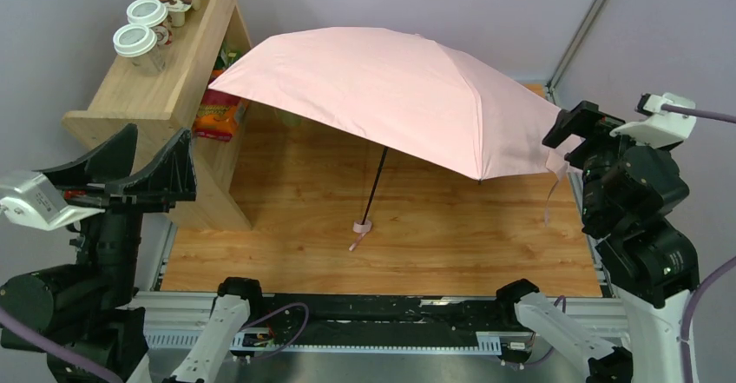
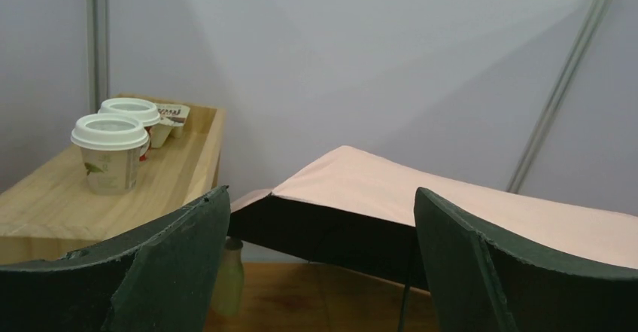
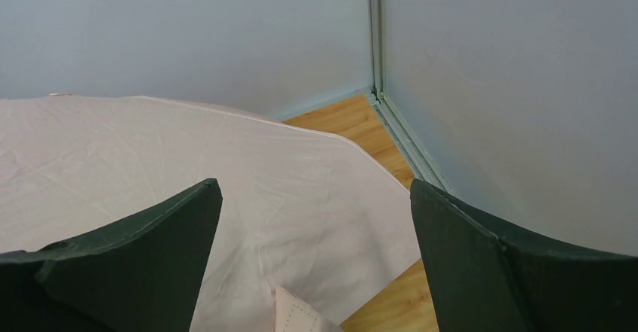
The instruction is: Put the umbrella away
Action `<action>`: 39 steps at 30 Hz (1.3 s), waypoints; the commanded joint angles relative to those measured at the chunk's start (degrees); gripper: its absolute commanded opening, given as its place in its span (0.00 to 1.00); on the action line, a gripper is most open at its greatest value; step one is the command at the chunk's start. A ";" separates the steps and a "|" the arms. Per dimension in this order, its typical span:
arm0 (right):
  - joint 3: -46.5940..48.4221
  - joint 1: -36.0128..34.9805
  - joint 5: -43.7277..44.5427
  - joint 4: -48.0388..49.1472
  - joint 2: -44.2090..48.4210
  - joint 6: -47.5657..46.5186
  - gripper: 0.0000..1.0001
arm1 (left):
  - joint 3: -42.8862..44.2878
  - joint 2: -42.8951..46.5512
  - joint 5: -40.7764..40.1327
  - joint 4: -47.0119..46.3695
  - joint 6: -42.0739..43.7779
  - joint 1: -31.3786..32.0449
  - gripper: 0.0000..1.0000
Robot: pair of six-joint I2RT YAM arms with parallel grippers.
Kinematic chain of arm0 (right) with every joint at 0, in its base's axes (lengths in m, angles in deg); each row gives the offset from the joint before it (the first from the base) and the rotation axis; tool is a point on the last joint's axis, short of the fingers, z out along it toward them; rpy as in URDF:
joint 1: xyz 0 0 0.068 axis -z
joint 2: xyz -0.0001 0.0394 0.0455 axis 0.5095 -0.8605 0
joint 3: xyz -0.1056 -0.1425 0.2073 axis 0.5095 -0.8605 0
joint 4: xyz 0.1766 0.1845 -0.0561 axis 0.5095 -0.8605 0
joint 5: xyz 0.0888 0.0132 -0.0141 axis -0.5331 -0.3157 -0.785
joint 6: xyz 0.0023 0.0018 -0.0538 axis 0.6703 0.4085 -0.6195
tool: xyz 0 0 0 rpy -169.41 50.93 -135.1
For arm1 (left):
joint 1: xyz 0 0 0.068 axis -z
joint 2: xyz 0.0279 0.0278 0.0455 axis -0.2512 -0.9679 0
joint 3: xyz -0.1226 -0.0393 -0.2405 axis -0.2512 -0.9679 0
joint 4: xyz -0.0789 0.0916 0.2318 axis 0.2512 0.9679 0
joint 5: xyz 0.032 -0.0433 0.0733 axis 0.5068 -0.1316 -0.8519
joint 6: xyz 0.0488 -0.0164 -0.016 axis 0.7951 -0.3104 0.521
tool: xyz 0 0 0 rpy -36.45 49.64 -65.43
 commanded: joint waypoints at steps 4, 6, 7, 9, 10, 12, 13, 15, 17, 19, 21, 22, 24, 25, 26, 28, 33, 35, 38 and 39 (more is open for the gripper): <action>1.30 0.24 -0.23 -10.10 3.67 5.54 1.00 | -4.52 3.84 1.11 10.93 0.94 -0.22 0.97; -0.45 0.16 -0.15 -13.10 6.21 8.70 1.00 | -8.12 5.42 0.77 13.04 -0.45 -0.14 0.95; -1.76 0.24 0.03 -15.29 7.00 10.28 1.00 | -10.91 6.13 1.11 13.31 -1.94 -0.14 0.94; -3.35 0.16 0.73 -20.11 8.59 14.32 1.00 | -15.83 7.62 4.97 12.87 -4.40 -0.22 0.91; -4.06 0.24 0.91 -22.75 9.03 15.99 1.00 | -17.26 7.98 7.59 12.44 -5.37 -0.14 0.91; -5.46 0.24 1.43 -28.37 10.44 18.54 1.00 | -21.91 8.50 14.08 10.34 -8.97 -0.14 0.91; -6.43 0.24 2.39 -31.63 11.05 21.08 1.00 | -25.93 8.77 18.74 9.10 -11.94 -0.22 0.88; -7.40 0.24 3.55 -36.47 12.54 25.13 1.00 | -31.75 9.21 24.46 5.15 -16.69 -0.14 0.78; -8.10 0.24 1.01 -39.29 14.04 28.65 1.00 | -38.08 10.61 28.60 -0.03 -21.63 -0.14 0.77; -9.77 0.24 -3.55 -39.91 15.71 29.80 1.00 | -43.71 11.75 30.03 -4.17 -24.97 -0.14 0.77; -12.13 0.24 -6.37 -40.80 16.59 32.17 1.00 | -46.79 11.85 30.91 -6.29 -26.12 0.21 0.76; -13.19 0.16 -7.52 -40.97 17.11 32.53 1.00 | -47.93 11.67 30.91 -7.33 -26.47 0.74 0.76; -15.74 0.24 -7.97 -41.06 19.13 34.11 1.00 | -49.34 10.71 29.87 -9.09 -25.69 3.54 0.76; -16.27 0.24 -7.97 -41.41 20.36 35.16 1.00 | -49.79 9.22 27.60 -9.19 -25.16 6.86 0.76; -16.89 0.24 -7.80 -41.68 21.42 36.47 1.00 | -50.40 7.90 26.09 -9.71 -23.77 8.81 0.76; -16.63 0.24 -6.75 -41.85 22.92 37.54 1.00 | -51.54 3.51 20.65 -12.68 -22.44 16.89 0.76; -19.17 0.16 -12.69 -42.38 22.66 35.26 1.00 | -49.80 -13.62 7.10 -23.76 -17.78 34.14 0.79; -22.77 0.24 -22.41 -40.29 23.09 34.65 1.00 | -47.26 -21.53 6.74 -26.75 -17.34 34.58 0.81; -29.26 0.24 -32.99 -34.50 27.56 37.27 1.00 | -42.94 -33.38 4.38 -28.70 -15.50 34.58 0.81; -32.94 0.24 -37.02 -31.16 30.10 37.19 1.00 | -42.50 -35.42 3.93 -31.83 -14.88 34.67 0.81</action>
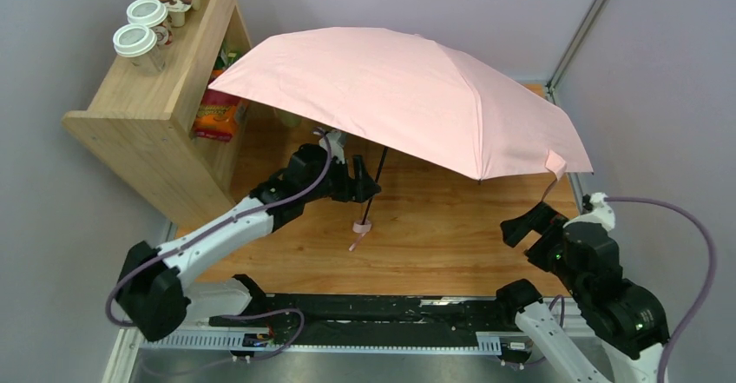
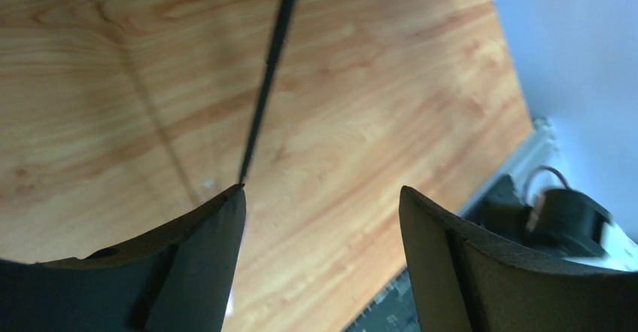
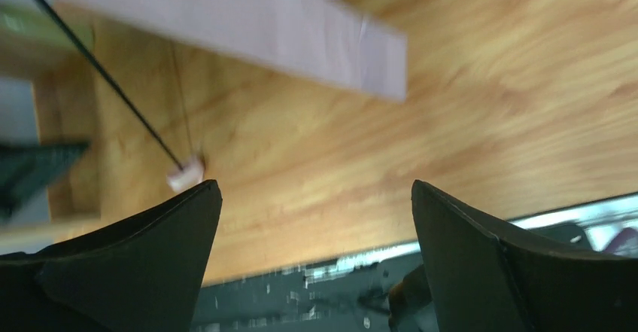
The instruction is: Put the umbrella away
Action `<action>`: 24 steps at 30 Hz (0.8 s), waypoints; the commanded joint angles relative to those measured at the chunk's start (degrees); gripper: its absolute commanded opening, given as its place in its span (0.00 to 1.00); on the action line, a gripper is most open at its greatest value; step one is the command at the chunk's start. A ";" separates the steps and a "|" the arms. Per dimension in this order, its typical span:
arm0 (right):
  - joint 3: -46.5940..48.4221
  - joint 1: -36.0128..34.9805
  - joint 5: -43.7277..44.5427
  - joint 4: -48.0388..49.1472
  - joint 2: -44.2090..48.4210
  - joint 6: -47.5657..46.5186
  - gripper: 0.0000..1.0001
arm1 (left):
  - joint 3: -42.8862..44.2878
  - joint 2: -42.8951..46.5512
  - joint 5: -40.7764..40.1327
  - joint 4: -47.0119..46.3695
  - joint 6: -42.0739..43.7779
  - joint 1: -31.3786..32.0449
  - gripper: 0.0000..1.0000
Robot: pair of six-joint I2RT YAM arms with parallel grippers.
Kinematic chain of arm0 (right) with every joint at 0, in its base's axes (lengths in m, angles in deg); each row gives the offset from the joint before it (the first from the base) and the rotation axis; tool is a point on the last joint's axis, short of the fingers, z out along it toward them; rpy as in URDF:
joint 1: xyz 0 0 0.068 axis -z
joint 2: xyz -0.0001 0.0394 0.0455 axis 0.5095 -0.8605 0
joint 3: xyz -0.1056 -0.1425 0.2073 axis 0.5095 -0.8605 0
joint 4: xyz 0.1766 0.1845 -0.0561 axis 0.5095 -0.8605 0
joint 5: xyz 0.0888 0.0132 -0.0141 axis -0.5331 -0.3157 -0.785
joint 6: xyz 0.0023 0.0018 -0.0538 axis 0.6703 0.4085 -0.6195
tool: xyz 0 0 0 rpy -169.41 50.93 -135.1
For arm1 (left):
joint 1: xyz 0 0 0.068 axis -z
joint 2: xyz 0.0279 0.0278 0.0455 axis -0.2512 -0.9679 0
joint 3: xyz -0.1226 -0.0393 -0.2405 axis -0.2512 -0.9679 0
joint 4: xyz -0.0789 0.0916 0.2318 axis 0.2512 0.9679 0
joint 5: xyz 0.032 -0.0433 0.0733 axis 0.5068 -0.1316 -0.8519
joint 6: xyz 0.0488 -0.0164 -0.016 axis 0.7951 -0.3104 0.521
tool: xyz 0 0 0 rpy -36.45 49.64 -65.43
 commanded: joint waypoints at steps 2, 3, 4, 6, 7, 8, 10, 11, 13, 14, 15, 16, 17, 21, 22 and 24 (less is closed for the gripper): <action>-14.33 0.07 -22.57 3.63 9.48 3.73 1.00 | 4.52 -11.03 -6.56 -16.27 5.43 0.07 0.84; -18.20 0.16 -24.25 5.21 10.62 4.69 1.00 | 4.34 -13.48 -7.00 -17.79 5.70 0.07 0.85; -20.67 0.16 -26.70 7.23 11.24 4.44 1.00 | 4.86 -14.64 -7.44 -19.81 6.31 0.07 0.86; -25.68 0.16 -32.25 13.46 11.95 3.12 1.00 | 7.83 -18.77 -9.29 -18.61 7.54 0.07 0.86; -27.36 0.16 -33.31 15.84 12.04 3.12 1.00 | 8.73 -21.56 -9.20 -18.25 7.98 0.07 0.86; -29.03 0.07 -33.67 18.82 12.30 3.38 1.00 | 10.13 -22.90 -8.51 -18.86 8.60 0.07 0.86; -31.67 0.16 -33.59 24.80 12.31 4.17 1.00 | 11.54 -26.33 -6.92 -21.14 9.04 0.07 0.86; -32.73 0.16 -32.71 27.79 12.22 4.78 1.00 | 12.16 -28.51 -6.57 -21.23 8.95 0.07 0.86; -34.05 0.16 -29.21 30.88 11.34 7.93 1.00 | 14.00 -31.24 -6.48 -21.06 9.57 0.07 0.84; -34.40 0.16 -28.06 32.02 10.64 9.17 1.00 | 14.71 -31.96 -6.04 -21.32 10.26 0.16 0.84; -34.93 0.16 -27.09 32.99 9.59 11.01 1.00 | 15.06 -33.27 -5.34 -22.28 10.53 0.07 0.81; -35.28 0.16 -27.25 35.00 8.80 11.47 1.00 | 15.06 -34.15 -4.47 -22.99 10.36 0.07 0.79; -35.63 0.16 -27.95 36.94 8.01 11.38 1.00 | 15.06 -34.51 -3.94 -24.73 10.45 0.07 0.75; -37.75 0.16 -29.03 46.17 8.43 3.23 1.00 | 16.99 -35.57 -2.88 -24.85 10.36 0.07 0.41; -37.14 0.07 -26.75 46.36 8.53 1.90 1.00 | 17.35 -35.74 -2.70 -24.32 10.36 0.16 0.35; -36.08 0.16 -22.44 47.41 8.09 0.84 1.00 | 18.75 -35.48 -3.05 -22.56 10.54 0.33 0.14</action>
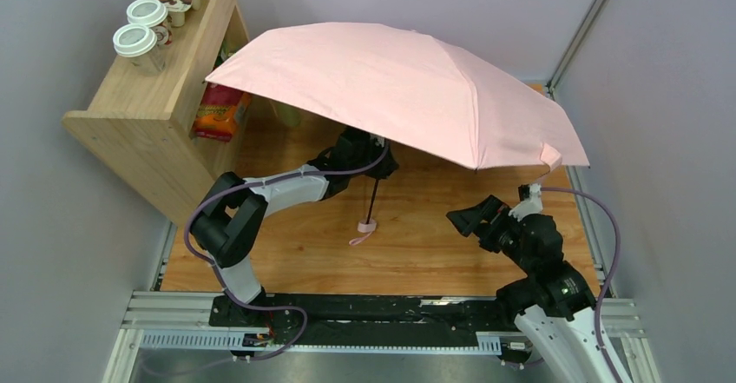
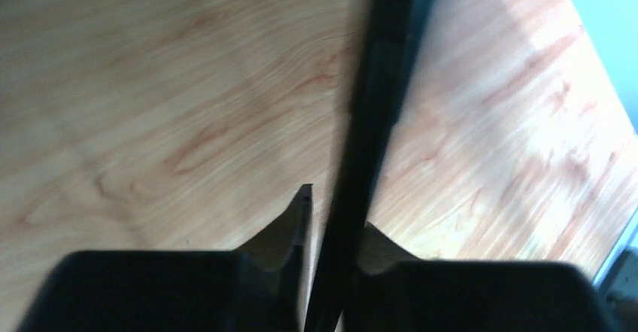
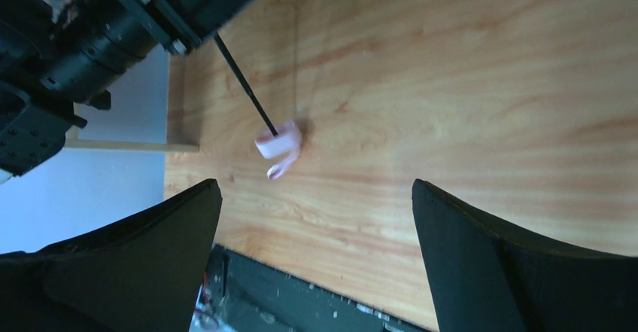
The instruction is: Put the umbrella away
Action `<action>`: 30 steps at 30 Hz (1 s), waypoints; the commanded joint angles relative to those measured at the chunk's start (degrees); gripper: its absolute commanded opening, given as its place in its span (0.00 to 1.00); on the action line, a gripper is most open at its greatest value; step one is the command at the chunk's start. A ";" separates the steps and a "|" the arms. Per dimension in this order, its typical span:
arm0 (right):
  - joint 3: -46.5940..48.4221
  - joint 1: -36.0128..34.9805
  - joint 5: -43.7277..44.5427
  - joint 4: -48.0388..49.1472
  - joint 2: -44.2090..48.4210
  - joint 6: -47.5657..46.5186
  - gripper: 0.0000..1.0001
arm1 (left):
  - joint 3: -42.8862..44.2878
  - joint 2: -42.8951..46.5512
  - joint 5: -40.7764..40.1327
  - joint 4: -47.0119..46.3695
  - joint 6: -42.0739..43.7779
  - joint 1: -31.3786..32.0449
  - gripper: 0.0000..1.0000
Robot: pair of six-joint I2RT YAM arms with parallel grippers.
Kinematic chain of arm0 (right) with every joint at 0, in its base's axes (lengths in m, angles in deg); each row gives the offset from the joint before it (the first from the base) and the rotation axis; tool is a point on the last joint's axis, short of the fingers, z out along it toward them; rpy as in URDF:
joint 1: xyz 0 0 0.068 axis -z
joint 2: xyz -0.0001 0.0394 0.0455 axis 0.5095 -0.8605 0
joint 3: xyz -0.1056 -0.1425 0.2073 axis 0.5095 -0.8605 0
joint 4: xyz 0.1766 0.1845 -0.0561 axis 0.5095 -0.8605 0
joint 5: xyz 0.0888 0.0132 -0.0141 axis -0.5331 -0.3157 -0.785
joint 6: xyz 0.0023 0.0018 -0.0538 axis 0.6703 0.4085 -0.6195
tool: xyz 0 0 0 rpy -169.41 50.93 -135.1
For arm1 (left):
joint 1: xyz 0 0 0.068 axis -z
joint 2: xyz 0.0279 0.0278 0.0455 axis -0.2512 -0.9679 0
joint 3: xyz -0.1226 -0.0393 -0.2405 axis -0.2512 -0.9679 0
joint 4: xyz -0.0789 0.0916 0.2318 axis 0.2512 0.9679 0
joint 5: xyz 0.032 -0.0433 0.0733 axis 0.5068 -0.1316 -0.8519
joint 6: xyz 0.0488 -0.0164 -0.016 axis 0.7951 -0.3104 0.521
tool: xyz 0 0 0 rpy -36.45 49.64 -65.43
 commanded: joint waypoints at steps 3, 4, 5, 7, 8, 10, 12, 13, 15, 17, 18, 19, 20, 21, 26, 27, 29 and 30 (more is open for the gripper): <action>1.82 0.16 6.72 14.55 -2.17 -4.30 1.00 | 8.24 1.48 -2.73 4.43 2.51 2.15 0.00; 1.91 0.16 6.37 16.05 -3.57 -4.04 1.00 | 9.74 1.48 -6.22 9.06 3.13 2.68 0.00; 2.17 0.16 6.37 17.19 -5.24 -3.69 1.00 | 12.89 1.57 -6.87 10.93 3.57 3.64 0.00; 3.31 0.16 6.45 18.96 -8.66 -3.68 1.00 | 16.76 1.75 -12.39 17.09 3.93 5.22 0.00; 4.28 0.16 6.37 19.66 -10.25 -3.77 1.00 | 18.61 2.10 -15.46 19.80 4.89 6.10 0.00; 6.56 0.16 6.19 21.50 -13.50 -3.77 1.00 | 21.43 2.71 -20.47 23.24 5.86 8.04 0.00; 9.02 0.24 4.71 25.18 -16.57 -3.51 1.00 | 23.45 3.24 -22.78 25.97 5.95 9.36 0.00; 10.42 0.24 3.13 27.03 -18.50 -3.33 1.00 | 24.16 3.42 -23.39 26.68 6.21 10.23 0.00; 16.47 0.33 0.66 27.75 -24.12 -3.24 1.00 | 26.10 3.59 -23.66 28.26 6.48 11.47 0.00; 21.84 0.42 -0.66 27.49 -30.26 -3.16 1.00 | 28.56 3.59 -23.31 30.46 6.30 12.35 0.00; 24.39 0.51 -1.36 27.75 -32.48 -3.24 1.00 | 29.87 3.68 -23.40 31.94 5.78 12.61 0.00; 26.24 0.60 -1.80 28.27 -34.59 -3.42 1.00 | 30.06 3.77 -23.14 32.39 5.51 13.14 0.00; 28.35 0.94 -2.07 28.89 -36.52 -3.85 1.00 | 30.49 4.03 -22.78 32.66 5.34 13.84 0.00; 30.02 1.12 -1.64 28.98 -37.93 -4.29 1.00 | 30.67 4.21 -22.43 32.84 5.42 14.19 0.00; 37.32 5.25 -5.84 30.03 -45.23 -0.52 0.99 | 31.03 5.17 -23.13 33.80 4.81 16.92 0.00; 37.94 5.52 -6.03 30.99 -46.11 -0.61 0.98 | 31.03 5.44 -23.39 34.24 4.63 17.27 0.00; 38.56 5.43 -5.50 32.75 -47.26 -0.70 0.94 | 31.03 5.70 -24.01 34.42 4.46 18.06 0.00; 38.65 5.52 -5.76 33.89 -48.05 -0.52 0.91 | 31.20 5.79 -24.10 34.42 4.37 18.41 0.00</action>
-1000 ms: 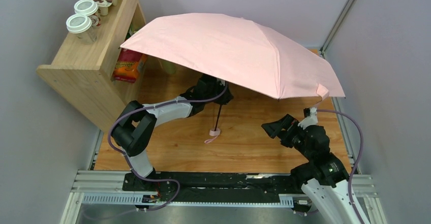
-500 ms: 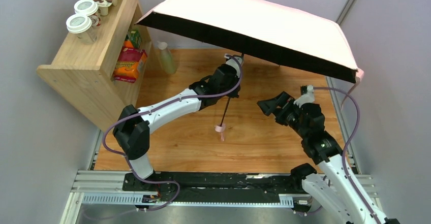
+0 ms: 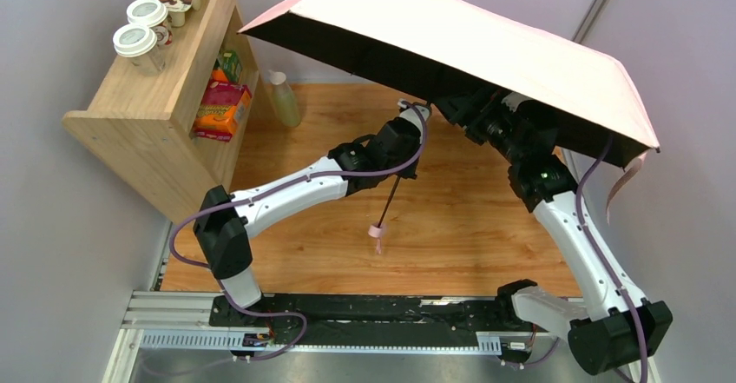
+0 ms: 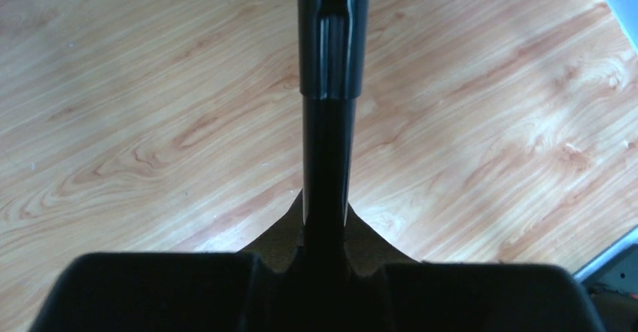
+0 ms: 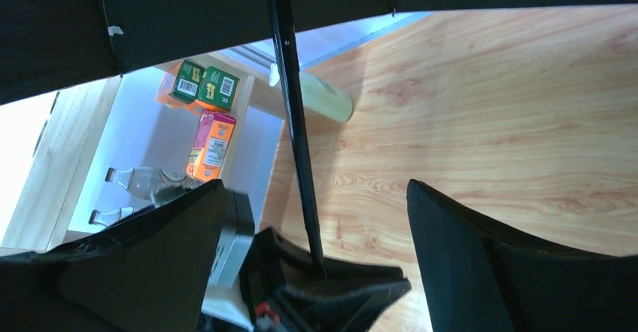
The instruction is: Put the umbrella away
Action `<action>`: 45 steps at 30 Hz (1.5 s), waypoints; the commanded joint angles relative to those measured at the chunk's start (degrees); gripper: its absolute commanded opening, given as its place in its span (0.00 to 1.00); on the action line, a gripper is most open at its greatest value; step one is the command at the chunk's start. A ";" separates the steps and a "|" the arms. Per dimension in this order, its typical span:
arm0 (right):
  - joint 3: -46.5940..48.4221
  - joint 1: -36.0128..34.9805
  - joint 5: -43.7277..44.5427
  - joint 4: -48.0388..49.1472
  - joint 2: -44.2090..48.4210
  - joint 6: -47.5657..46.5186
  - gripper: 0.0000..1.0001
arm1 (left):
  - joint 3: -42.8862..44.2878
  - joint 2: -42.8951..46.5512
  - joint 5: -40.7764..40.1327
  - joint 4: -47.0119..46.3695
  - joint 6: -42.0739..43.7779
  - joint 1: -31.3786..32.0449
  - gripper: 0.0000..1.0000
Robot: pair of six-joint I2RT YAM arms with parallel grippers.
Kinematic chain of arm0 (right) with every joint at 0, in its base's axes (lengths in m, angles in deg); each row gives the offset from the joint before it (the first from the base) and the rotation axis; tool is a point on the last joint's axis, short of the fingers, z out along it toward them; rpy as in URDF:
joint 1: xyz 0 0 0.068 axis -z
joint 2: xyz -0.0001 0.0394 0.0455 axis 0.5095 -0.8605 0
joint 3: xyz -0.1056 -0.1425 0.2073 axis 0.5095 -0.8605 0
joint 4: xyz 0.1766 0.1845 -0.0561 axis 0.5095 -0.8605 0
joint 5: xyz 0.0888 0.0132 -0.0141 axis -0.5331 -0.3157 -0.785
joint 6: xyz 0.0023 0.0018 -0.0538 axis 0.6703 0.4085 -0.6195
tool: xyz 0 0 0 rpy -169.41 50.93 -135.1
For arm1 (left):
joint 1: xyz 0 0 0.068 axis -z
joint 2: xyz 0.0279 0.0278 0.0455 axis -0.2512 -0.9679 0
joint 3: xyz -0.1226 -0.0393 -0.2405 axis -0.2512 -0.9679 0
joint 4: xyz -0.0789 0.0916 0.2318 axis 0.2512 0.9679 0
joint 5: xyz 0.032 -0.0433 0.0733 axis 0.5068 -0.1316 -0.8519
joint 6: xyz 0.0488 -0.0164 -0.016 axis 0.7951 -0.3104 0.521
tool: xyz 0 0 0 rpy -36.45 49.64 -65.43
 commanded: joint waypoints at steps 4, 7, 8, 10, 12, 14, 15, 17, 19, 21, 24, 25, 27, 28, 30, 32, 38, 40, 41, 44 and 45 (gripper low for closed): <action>3.18 0.12 -3.80 8.18 -5.36 1.86 0.82 | 3.99 4.59 -1.41 -1.07 0.50 3.14 0.00; 1.34 0.12 -6.61 14.68 -7.03 3.27 0.76 | 4.34 4.50 -1.32 0.07 0.41 3.49 0.00; 1.59 0.21 -6.62 14.52 -7.82 3.19 0.71 | 4.17 4.85 -0.98 0.16 0.24 3.58 0.00; 2.38 0.29 -7.23 14.34 -9.22 3.18 0.51 | 2.86 5.82 -0.27 0.07 -0.11 3.67 0.00; 1.86 0.47 -9.50 16.97 -10.02 4.23 0.24 | 1.45 7.22 1.57 -0.02 -0.38 3.58 0.00; 0.64 0.99 -11.53 22.05 -10.11 6.77 0.00 | -1.17 9.42 4.11 -0.80 -0.82 3.58 0.02; 0.11 1.43 -13.02 24.25 -10.11 8.18 0.00 | -2.32 11.60 5.52 -1.50 -1.17 3.58 0.07; -1.47 2.49 -16.36 31.36 -9.50 11.52 0.00 | -6.28 15.11 7.37 -3.61 -2.92 3.50 0.28; -3.32 3.37 -16.81 36.73 -7.66 15.39 0.00 | -11.37 19.15 10.26 -8.34 -5.73 2.88 0.60; -4.46 3.81 -17.77 41.39 -6.07 17.68 0.00 | -16.91 21.89 14.81 -12.65 -9.33 1.74 0.70; -5.61 3.81 -18.22 46.23 -4.67 20.49 0.00 | -20.44 21.82 21.69 -16.88 -13.91 0.16 0.72; -5.96 3.81 -18.13 47.47 -4.49 20.85 0.00 | -20.44 20.60 24.84 -18.02 -14.52 0.16 0.72; -5.79 3.90 -18.83 48.18 -4.75 21.72 0.00 | -19.22 18.14 29.06 -19.00 -15.14 0.16 0.71; -5.87 4.07 -19.62 49.23 -5.18 22.69 0.00 | -18.86 16.73 29.78 -18.83 -15.32 0.16 0.66; -6.66 4.34 -20.68 52.56 -5.54 24.71 0.00 | -17.81 15.50 30.14 -17.51 -15.50 0.15 0.38; -7.10 4.78 -19.03 50.75 -3.97 23.76 0.00 | -17.54 15.66 28.13 -16.20 -15.23 0.24 0.00; -1.49 4.95 -9.01 32.38 -2.90 16.63 0.51 | -19.74 17.94 21.79 -19.25 -15.32 1.47 0.00; -1.13 5.56 -7.41 34.89 -4.13 18.73 0.63 | -20.09 18.56 21.18 -19.88 -15.50 1.82 0.00; -1.04 6.00 -6.63 35.52 -4.92 20.22 0.65 | -20.18 18.74 21.09 -19.97 -15.41 1.83 0.00; -1.04 7.15 -4.86 39.11 -7.64 25.58 0.67 | -20.35 19.53 21.96 -21.19 -16.02 1.91 0.00; -0.69 7.24 -4.42 40.26 -8.61 26.47 0.68 | -20.53 19.62 22.40 -21.72 -16.20 1.83 0.00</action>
